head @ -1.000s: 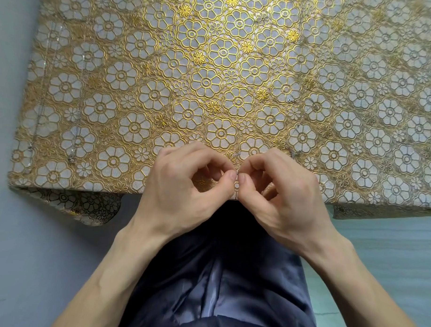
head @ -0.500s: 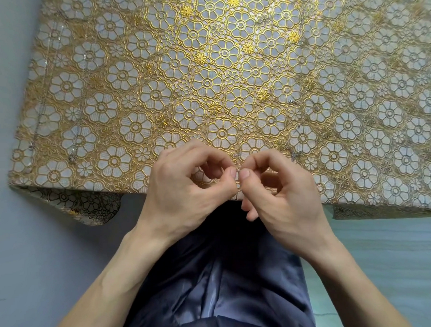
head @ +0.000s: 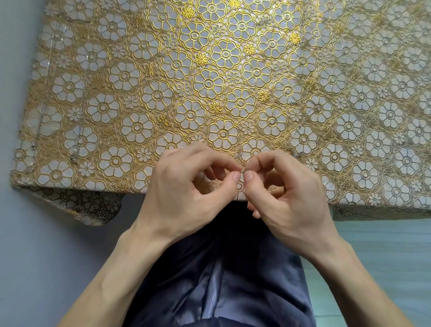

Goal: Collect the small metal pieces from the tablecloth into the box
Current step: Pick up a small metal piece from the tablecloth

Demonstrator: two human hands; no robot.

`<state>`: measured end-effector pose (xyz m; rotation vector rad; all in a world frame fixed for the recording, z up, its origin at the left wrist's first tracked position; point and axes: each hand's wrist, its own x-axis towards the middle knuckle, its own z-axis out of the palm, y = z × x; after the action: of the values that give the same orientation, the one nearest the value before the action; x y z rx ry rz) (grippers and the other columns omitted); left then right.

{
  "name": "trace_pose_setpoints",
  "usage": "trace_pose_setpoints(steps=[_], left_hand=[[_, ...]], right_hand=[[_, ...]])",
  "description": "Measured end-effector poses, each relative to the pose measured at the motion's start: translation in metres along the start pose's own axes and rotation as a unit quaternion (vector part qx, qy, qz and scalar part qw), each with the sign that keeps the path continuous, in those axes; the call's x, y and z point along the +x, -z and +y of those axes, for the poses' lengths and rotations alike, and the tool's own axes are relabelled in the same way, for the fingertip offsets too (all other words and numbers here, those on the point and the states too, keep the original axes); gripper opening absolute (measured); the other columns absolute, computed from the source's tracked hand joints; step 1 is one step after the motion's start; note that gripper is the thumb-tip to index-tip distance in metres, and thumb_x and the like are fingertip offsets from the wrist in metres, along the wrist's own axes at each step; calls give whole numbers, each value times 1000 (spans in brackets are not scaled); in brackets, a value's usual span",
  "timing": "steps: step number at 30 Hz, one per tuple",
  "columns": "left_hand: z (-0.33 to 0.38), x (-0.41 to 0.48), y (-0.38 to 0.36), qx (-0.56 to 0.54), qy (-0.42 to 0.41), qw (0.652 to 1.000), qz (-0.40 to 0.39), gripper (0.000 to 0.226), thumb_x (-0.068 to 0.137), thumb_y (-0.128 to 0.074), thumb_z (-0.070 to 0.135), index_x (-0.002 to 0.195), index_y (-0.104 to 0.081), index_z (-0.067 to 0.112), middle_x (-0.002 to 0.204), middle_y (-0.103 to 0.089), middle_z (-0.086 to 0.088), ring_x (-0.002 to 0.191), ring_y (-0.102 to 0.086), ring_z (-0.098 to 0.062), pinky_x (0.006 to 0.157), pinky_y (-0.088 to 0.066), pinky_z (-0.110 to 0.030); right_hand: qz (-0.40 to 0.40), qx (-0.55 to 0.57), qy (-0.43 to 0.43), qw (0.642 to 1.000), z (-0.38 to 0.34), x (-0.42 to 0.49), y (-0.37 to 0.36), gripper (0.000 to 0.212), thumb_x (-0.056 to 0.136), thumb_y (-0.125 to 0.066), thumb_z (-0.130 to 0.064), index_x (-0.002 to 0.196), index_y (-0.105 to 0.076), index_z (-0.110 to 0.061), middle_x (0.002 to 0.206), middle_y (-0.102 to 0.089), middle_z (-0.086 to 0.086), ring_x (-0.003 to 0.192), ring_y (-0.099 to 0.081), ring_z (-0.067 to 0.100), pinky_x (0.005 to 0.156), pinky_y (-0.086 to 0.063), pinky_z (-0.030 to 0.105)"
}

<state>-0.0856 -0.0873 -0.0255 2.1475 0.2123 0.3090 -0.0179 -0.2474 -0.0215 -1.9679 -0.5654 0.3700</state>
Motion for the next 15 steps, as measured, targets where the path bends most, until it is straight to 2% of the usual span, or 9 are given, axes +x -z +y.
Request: trace_pose_setpoints(steps=[2,5,15], left_hand=[[0,0,0,5,-7,1000,0,7,83,-72,27,86,-76,23,79,-66,12,73,-62,-5,73,-52,-44],[-1,0,0,6,-11,1000,-2,7,84,-71,30,86,-76,25,79,-67,10,72,-62,-5,73,-52,-47],[0,-2,0,48,-25,999,-5,8,83,-70,33,82,-74,26,77,-65,12,71,-60,-4,74,-51,-46]], right_hand=[[-1,-25,23,999,-1,1,1,7,90,-60,-22,88,-61,-15,77,-55,-13,61,-61,13,52,-52,27],[-7,-59,51,997,0,2,3,6,88,-62,-18,87,-62,-12,77,-56,-11,64,-56,7,57,-40,8],[-14,-102,80,991,2,2,5,6,85,-64,-17,84,-63,-11,74,-55,-7,66,-53,8,59,-38,7]])
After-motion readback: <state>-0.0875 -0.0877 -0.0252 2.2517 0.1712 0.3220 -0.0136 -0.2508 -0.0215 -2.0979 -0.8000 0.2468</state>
